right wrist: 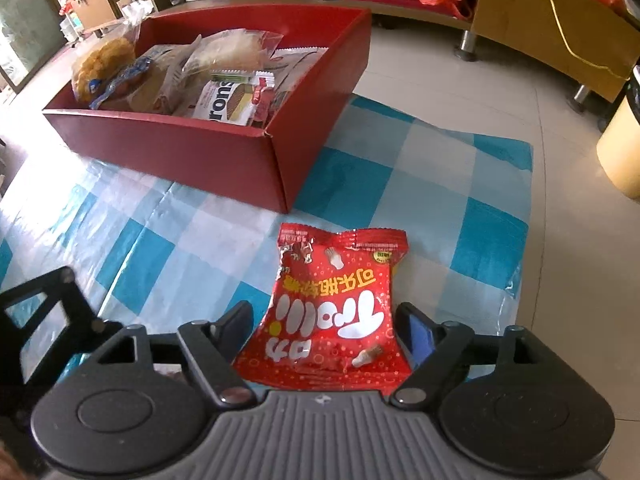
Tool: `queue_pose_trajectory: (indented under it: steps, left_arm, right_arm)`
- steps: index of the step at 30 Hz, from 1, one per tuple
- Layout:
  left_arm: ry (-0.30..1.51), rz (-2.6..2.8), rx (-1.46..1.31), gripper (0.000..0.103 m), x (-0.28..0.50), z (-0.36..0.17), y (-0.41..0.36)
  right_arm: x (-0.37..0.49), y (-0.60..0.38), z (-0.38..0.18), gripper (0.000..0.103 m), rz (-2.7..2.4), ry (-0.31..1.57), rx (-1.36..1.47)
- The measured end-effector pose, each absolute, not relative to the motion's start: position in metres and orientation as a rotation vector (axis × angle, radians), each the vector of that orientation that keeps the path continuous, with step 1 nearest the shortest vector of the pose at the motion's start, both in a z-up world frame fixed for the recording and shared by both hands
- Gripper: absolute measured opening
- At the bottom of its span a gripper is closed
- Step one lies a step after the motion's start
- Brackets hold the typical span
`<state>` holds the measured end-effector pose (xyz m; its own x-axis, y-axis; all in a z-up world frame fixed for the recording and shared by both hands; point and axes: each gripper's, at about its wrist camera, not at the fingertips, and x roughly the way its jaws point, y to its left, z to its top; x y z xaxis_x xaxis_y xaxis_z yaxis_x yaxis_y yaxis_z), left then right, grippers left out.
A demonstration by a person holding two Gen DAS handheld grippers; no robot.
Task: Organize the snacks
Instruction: 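Grasp the brown beef jerky bag with the left tool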
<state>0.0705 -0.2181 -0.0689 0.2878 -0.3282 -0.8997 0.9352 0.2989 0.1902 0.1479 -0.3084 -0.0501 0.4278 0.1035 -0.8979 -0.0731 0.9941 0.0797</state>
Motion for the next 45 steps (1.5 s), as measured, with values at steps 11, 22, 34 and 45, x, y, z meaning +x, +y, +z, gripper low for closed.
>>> queue_pose_trajectory:
  steps: [11, 22, 34, 45]
  left_arm:
    - [0.975, -0.844, 0.614, 0.073, 0.062, -0.052, -0.184]
    - [0.968, -0.780, 0.633, 0.098, 0.060, -0.049, -0.191]
    - [1.078, -0.748, 0.620, 0.090, 0.067, -0.066, -0.191]
    - [1.054, -0.759, 0.471, 0.070, 0.063, -0.043, -0.156]
  right_arm:
    - [0.141, -0.308, -0.041, 0.059, 0.049, 1.095, 0.036]
    - [0.121, -0.293, -0.047, 0.058, 0.054, 1.134, -0.001]
    - [0.119, -0.303, -0.046, 0.058, 0.100, 1.118, 0.034]
    - [0.111, -0.311, -0.034, 0.054, 0.072, 1.086, 0.077]
